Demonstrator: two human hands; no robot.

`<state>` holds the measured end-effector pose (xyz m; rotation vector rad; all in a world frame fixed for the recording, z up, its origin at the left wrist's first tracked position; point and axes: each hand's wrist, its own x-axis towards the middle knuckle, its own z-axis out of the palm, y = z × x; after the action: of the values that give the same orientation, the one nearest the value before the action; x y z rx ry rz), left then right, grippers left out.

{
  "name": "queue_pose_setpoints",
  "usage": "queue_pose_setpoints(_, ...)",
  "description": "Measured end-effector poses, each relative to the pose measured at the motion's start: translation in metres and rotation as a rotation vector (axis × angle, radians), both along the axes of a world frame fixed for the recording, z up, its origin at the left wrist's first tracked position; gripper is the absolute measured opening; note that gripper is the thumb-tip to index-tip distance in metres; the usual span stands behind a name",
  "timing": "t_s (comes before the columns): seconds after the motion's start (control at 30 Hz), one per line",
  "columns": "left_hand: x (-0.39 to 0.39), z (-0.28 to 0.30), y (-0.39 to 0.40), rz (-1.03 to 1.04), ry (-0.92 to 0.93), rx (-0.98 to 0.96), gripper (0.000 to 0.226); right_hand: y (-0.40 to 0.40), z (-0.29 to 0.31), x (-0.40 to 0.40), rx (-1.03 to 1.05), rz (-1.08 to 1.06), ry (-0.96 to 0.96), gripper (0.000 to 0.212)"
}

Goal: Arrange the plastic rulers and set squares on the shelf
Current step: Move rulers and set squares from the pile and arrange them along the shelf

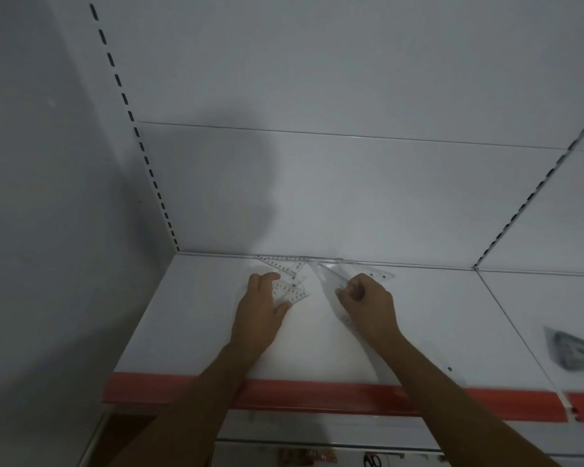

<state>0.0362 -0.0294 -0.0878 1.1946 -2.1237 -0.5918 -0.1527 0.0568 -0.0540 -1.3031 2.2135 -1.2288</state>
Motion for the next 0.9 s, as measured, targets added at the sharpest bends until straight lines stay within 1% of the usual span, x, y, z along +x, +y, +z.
queue_pose_setpoints(0.07, 0.000, 0.002, 0.001, 0.016, 0.008, -0.007, 0.045, 0.007, 0.002, -0.007, -0.029, -0.012, -0.031, 0.019)
queue_pose_setpoints(0.17, 0.000, 0.005, 0.004, 0.016, 0.025, -0.016, 0.039, 0.016, -0.001, -0.023, -0.059, -0.098, -0.105, 0.018)
queue_pose_setpoints(0.27, 0.000, 0.005, 0.006, 0.020, 0.020, 0.019, 0.032, 0.026, -0.004, -0.035, -0.114, -0.164, -0.205, 0.020)
queue_pose_setpoints(0.3, 0.000, 0.005, 0.005, 0.021, 0.004, 0.010, 0.031, 0.030, -0.005, -0.038, -0.138, -0.181, -0.212, 0.021)
queue_pose_setpoints(0.4, 0.000, 0.006, 0.007, 0.022, -0.022, -0.040, 0.029, 0.040, -0.011, -0.046, -0.148, -0.204, -0.107, 0.018)
queue_pose_setpoints(0.5, -0.001, 0.008, 0.010, 0.007, -0.054, -0.073, 0.027, 0.046, -0.016, -0.050, -0.150, -0.191, -0.126, 0.018)
queue_pose_setpoints(0.53, -0.002, 0.008, 0.010, 0.005, -0.067, -0.076, 0.026, 0.049, -0.018, -0.050, -0.134, -0.185, -0.088, 0.018)
queue_pose_setpoints(0.63, -0.004, 0.011, 0.011, 0.015, -0.099, -0.068, 0.017, 0.057, -0.023, -0.047, -0.108, -0.154, 0.109, 0.019)
queue_pose_setpoints(0.7, -0.005, 0.014, 0.010, 0.005, -0.123, -0.069, 0.010, 0.061, -0.027, -0.044, -0.081, -0.112, 0.183, 0.022)
queue_pose_setpoints(0.77, -0.005, 0.017, 0.010, 0.000, -0.132, -0.045, 0.007, 0.061, -0.032, -0.043, -0.073, -0.068, 0.273, 0.027)
queue_pose_setpoints(0.83, -0.011, 0.021, 0.013, 0.032, -0.080, 0.019, 0.009, 0.060, -0.033, -0.042, -0.063, -0.044, 0.368, 0.031)
queue_pose_setpoints(0.9, -0.021, 0.027, 0.020, 0.086, 0.037, 0.117, 0.010, 0.060, -0.032, -0.042, -0.066, -0.041, 0.431, 0.030)
